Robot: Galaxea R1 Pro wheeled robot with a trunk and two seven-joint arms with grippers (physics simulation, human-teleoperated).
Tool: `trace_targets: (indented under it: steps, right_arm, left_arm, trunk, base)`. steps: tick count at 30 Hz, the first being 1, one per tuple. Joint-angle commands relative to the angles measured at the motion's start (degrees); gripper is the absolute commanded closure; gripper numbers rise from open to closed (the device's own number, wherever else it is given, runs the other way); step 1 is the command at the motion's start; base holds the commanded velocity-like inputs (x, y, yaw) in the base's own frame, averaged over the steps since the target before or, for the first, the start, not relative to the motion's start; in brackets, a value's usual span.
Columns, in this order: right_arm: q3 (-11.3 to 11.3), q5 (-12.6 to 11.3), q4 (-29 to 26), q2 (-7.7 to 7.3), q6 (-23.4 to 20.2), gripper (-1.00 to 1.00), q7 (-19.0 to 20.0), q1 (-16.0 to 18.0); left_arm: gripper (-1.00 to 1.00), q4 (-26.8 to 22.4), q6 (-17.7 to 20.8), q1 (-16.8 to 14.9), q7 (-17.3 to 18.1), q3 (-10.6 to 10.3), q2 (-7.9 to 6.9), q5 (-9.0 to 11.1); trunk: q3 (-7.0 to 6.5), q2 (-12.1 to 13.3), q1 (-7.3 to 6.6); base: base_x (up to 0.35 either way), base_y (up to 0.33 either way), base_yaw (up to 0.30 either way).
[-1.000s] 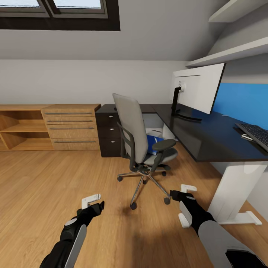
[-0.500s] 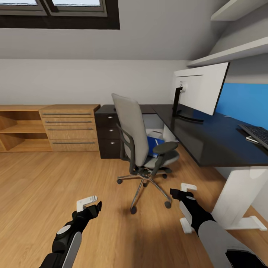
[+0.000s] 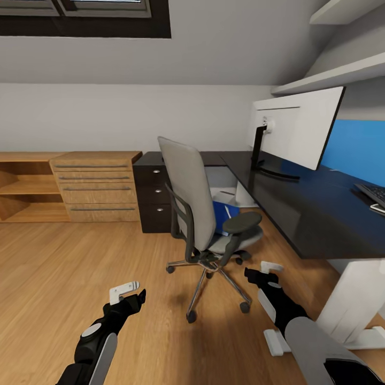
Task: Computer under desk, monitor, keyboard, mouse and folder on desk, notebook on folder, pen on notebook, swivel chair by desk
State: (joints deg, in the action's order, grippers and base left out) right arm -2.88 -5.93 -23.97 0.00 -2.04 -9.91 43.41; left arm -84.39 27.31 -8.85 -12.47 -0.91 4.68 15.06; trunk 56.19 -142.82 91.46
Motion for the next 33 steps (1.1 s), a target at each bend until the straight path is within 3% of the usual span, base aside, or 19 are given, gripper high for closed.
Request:
trace_targets:
  steps: [1, 9, 15, 33]
  right_arm:
    - [0.1, -0.6, -0.1, 0.00, -0.1, -1.00, -0.2, 0.0]
    - [0.0, -0.5, 0.0, -0.05, 3.5, -1.00, -1.4, 0.0]
    - [0.1, -0.5, 0.1, 0.05, 6.0, -1.00, -6.9, 0.0]
    - [0.4, -0.4, 0.2, 0.84, 6.4, -1.00, -7.4, 0.0]
  left_arm:
    - [-1.00, -0.1, 0.2, 0.0, -0.5, -0.1, -0.01, 0.6]
    - [-1.00, -0.1, 0.2, 0.0, -0.5, -0.1, -0.02, 0.6]
    - [-1.00, -0.1, 0.2, 0.0, -0.5, -0.1, -0.02, 0.7]
    - [-1.00, 0.0, 0.1, 0.0, -0.5, 0.0, -0.02, 0.8]
  trunk:
    - [0.06, 0.0, -0.01]
    - [0.06, 0.0, -0.01]
    - [0.06, 0.0, -0.01]
    - [0.06, 0.0, -0.01]
  base:
    - [0.040, 0.000, 0.000]
    - [0.008, 0.000, 0.000]
    - [0.019, 0.000, 0.000]
    - [0.131, 0.000, 0.000]
